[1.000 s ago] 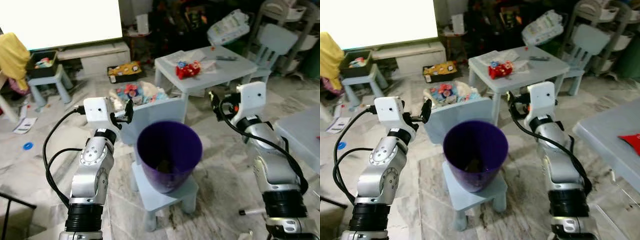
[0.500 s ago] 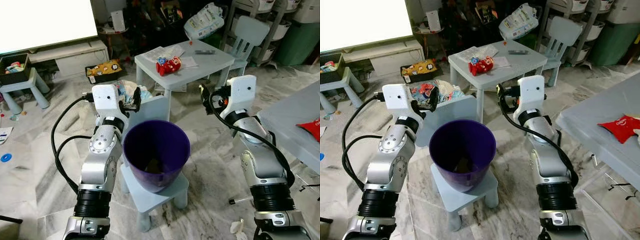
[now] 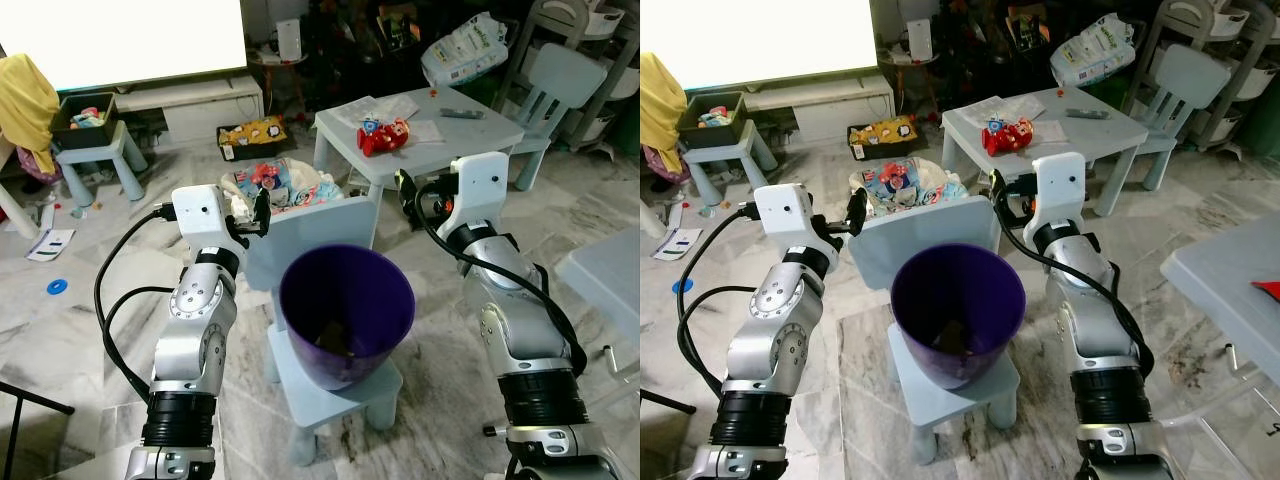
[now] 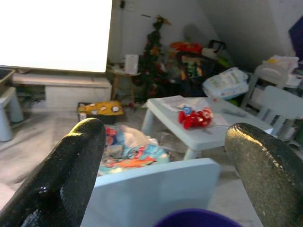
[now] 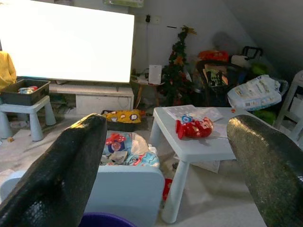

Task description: Picking trash to rubbish bin

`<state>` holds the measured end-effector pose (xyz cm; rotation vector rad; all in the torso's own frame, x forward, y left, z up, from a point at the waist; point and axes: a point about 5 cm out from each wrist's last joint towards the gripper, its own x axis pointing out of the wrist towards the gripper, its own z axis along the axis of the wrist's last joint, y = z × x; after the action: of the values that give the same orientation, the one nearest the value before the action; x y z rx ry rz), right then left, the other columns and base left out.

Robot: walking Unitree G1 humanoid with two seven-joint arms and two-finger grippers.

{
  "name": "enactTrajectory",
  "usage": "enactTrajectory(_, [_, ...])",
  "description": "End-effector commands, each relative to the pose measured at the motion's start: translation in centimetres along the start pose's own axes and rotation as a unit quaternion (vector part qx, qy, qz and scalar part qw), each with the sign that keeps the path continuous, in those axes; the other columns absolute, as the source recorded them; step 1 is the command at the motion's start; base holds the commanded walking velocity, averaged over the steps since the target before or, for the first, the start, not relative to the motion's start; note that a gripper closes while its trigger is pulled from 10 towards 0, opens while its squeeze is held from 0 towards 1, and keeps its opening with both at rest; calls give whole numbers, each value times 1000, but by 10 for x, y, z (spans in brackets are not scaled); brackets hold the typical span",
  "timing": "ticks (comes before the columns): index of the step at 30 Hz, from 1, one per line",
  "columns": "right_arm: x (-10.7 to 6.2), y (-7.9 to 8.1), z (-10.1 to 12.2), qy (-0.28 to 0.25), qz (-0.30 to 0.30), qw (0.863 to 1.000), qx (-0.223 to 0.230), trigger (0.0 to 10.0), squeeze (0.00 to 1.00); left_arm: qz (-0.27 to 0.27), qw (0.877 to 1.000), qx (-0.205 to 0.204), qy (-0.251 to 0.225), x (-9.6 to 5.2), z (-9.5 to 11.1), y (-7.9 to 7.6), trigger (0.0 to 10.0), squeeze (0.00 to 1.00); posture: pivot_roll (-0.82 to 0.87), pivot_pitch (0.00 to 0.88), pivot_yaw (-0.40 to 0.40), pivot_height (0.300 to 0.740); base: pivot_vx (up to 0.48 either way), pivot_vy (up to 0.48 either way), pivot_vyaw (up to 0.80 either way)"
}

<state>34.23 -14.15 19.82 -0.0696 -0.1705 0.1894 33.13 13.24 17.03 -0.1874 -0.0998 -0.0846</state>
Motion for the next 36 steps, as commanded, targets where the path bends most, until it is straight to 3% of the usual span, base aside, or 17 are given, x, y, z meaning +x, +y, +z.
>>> enactTrajectory(1, [-1, -4, 4, -4, -11, 1000, -2, 10000, 0, -14, 1000, -2, -4, 1, 3, -8, 10000, 0, 43, 0, -9, 740, 0, -394, 0])
enactTrajectory(25, [2, -6, 8, -8, -13, 1000, -5, 10000, 0, -14, 1000, -3, -1, 2, 1, -7, 10000, 0, 36, 0, -13, 740, 0, -381, 0])
enactTrajectory(36, [2, -4, 5, -5, -8, 1000, -4, 10000, 0, 3, 1000, -15, 1, 1, -2, -7, 10000, 0, 39, 0, -18, 740, 0, 0, 0])
